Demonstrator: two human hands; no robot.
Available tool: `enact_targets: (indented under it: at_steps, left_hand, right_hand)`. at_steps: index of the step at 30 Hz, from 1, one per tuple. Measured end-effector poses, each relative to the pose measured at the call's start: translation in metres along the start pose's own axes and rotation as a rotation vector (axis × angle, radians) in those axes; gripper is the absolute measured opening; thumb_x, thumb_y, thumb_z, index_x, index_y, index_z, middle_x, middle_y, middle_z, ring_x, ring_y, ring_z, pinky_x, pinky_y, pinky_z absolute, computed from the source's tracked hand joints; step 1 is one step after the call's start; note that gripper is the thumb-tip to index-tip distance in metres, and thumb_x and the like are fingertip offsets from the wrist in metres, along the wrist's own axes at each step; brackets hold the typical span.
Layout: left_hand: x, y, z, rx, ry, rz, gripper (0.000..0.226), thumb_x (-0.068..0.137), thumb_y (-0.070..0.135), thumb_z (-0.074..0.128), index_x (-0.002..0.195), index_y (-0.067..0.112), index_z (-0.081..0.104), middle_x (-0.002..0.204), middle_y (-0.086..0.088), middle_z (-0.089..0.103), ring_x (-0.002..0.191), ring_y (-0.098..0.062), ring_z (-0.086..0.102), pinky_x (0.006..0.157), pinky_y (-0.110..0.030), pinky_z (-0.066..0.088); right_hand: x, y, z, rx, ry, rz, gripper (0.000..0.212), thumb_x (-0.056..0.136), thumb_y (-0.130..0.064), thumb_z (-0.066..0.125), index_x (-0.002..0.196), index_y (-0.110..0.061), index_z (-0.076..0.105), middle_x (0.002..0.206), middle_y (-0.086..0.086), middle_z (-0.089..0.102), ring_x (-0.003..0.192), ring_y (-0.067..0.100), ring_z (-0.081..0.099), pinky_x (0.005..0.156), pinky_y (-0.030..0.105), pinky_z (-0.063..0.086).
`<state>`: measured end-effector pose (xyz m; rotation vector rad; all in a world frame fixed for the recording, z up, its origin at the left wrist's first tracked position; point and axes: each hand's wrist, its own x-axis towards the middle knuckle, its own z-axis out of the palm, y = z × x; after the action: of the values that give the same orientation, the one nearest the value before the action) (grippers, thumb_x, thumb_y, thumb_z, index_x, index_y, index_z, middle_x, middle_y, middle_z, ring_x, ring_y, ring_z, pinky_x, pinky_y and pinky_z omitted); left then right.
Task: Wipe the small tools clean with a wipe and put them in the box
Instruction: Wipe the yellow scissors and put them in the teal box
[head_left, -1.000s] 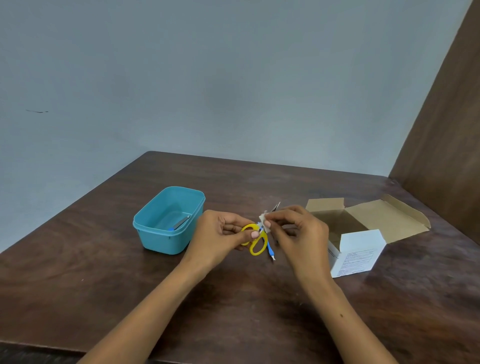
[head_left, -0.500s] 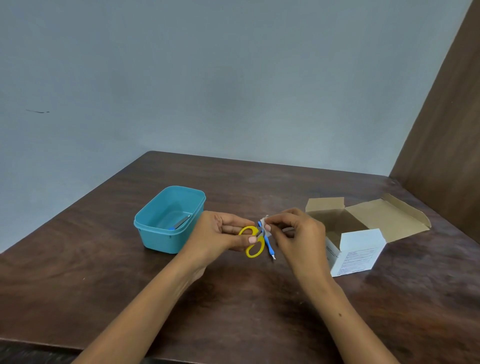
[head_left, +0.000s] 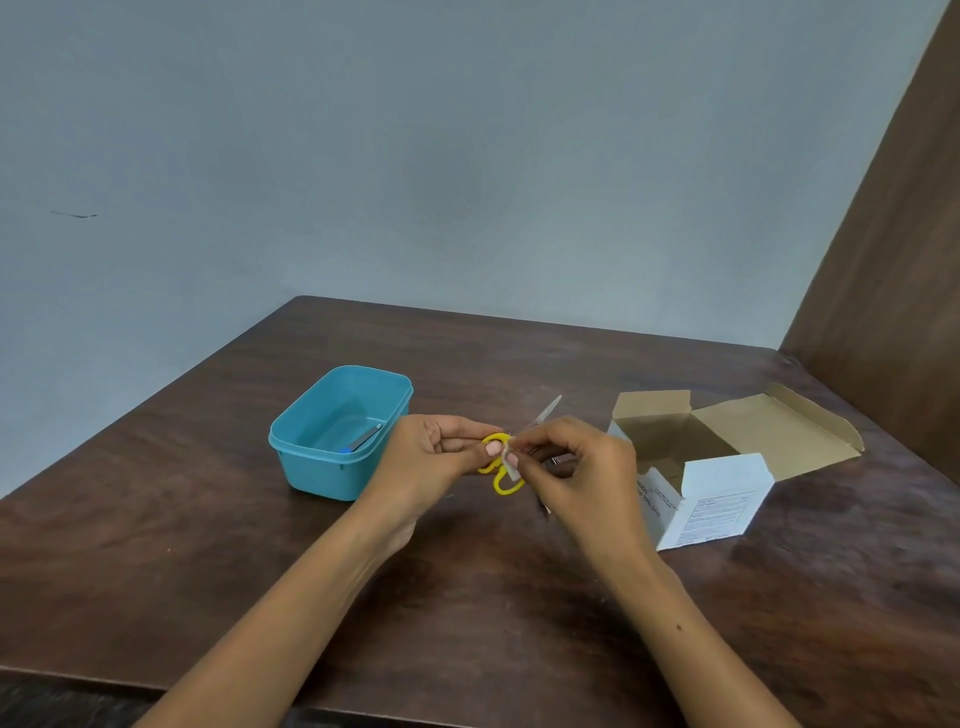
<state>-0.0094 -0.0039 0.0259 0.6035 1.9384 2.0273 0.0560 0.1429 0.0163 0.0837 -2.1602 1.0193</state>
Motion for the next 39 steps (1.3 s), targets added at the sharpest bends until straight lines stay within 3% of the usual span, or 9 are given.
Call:
enact_targets:
  at_steps: [4, 10, 14, 19, 25, 30, 35, 39]
  left_hand:
    - [-0.0008, -0.0023, 0.0014, 0.046, -0.036, 0.007, 0.021, 0.078, 0.003, 0.072, 0.099, 0.002, 0.072, 0.086, -0.01, 0.076, 0.079, -0.015, 0.072, 0.068, -0.017, 0.054]
    - [-0.0006, -0.0029, -0.0005, 0.038, -0.019, 0.039, 0.02, 0.076, 0.001, 0.073, 0.096, 0.003, 0.072, 0.084, -0.01, 0.076, 0.079, -0.016, 0.073, 0.069, -0.018, 0.055]
    - [-0.0006, -0.0011, 0.0006, 0.098, -0.029, 0.054, 0.018, 0.077, 0.002, 0.073, 0.095, 0.005, 0.073, 0.082, -0.008, 0.076, 0.077, -0.014, 0.073, 0.063, -0.015, 0.052]
    - [-0.0011, -0.0003, 0.0032, 0.138, -0.03, 0.045, 0.017, 0.077, 0.002, 0.073, 0.093, 0.007, 0.073, 0.081, -0.005, 0.076, 0.074, -0.011, 0.073, 0.061, -0.013, 0.051]
    - [-0.0018, -0.0002, 0.0029, 0.158, -0.022, 0.076, 0.017, 0.077, 0.002, 0.073, 0.093, 0.006, 0.073, 0.081, -0.007, 0.076, 0.075, -0.012, 0.073, 0.06, -0.013, 0.05]
    - [-0.0012, -0.001, 0.0037, 0.197, -0.027, 0.076, 0.015, 0.076, 0.004, 0.075, 0.09, 0.01, 0.074, 0.08, -0.005, 0.076, 0.075, -0.012, 0.073, 0.062, -0.015, 0.051]
    - [-0.0028, 0.0008, 0.0028, 0.159, -0.019, 0.064, 0.015, 0.078, 0.003, 0.073, 0.092, 0.007, 0.073, 0.078, -0.003, 0.076, 0.072, -0.009, 0.072, 0.056, -0.01, 0.048]
    - [-0.0015, 0.0001, 0.001, 0.148, -0.025, 0.046, 0.017, 0.077, 0.003, 0.073, 0.094, 0.006, 0.073, 0.082, -0.007, 0.076, 0.078, -0.016, 0.073, 0.068, -0.019, 0.056]
  right_hand:
    - [0.0041, 0.0014, -0.0051, -0.034, 0.129, 0.043, 0.009, 0.073, -0.007, 0.078, 0.074, -0.014, 0.073, 0.069, -0.009, 0.067, 0.07, 0.005, 0.065, 0.057, 0.011, 0.05]
    - [0.001, -0.0012, -0.0018, 0.059, -0.044, 0.09, 0.019, 0.07, -0.004, 0.079, 0.071, -0.021, 0.071, 0.069, -0.008, 0.07, 0.063, 0.008, 0.066, 0.052, 0.02, 0.052]
    - [0.0016, 0.0005, -0.0027, 0.019, 0.042, 0.099, 0.013, 0.071, -0.004, 0.079, 0.072, -0.015, 0.072, 0.068, -0.006, 0.07, 0.064, 0.008, 0.065, 0.056, 0.023, 0.055]
    - [0.0024, 0.0001, -0.0065, -0.027, 0.165, 0.099, 0.01, 0.074, -0.013, 0.079, 0.073, -0.018, 0.07, 0.064, -0.015, 0.065, 0.066, 0.003, 0.065, 0.057, 0.012, 0.051]
    - [0.0008, -0.0022, -0.0048, 0.008, 0.085, 0.105, 0.013, 0.072, -0.009, 0.079, 0.073, -0.018, 0.07, 0.067, -0.014, 0.067, 0.067, 0.003, 0.065, 0.059, 0.018, 0.054]
    - [0.0019, -0.0002, -0.0058, -0.042, 0.15, 0.079, 0.011, 0.073, -0.008, 0.078, 0.071, -0.015, 0.07, 0.065, -0.016, 0.062, 0.072, 0.003, 0.064, 0.056, 0.008, 0.047]
    - [0.0022, -0.0001, -0.0041, -0.058, 0.092, -0.006, 0.011, 0.072, -0.006, 0.078, 0.075, -0.014, 0.071, 0.072, -0.008, 0.066, 0.073, 0.006, 0.064, 0.059, 0.013, 0.052]
    - [0.0033, 0.0051, -0.0038, -0.142, 0.114, -0.076, 0.014, 0.072, -0.001, 0.077, 0.073, -0.013, 0.069, 0.075, -0.004, 0.067, 0.071, 0.007, 0.061, 0.059, 0.008, 0.047]
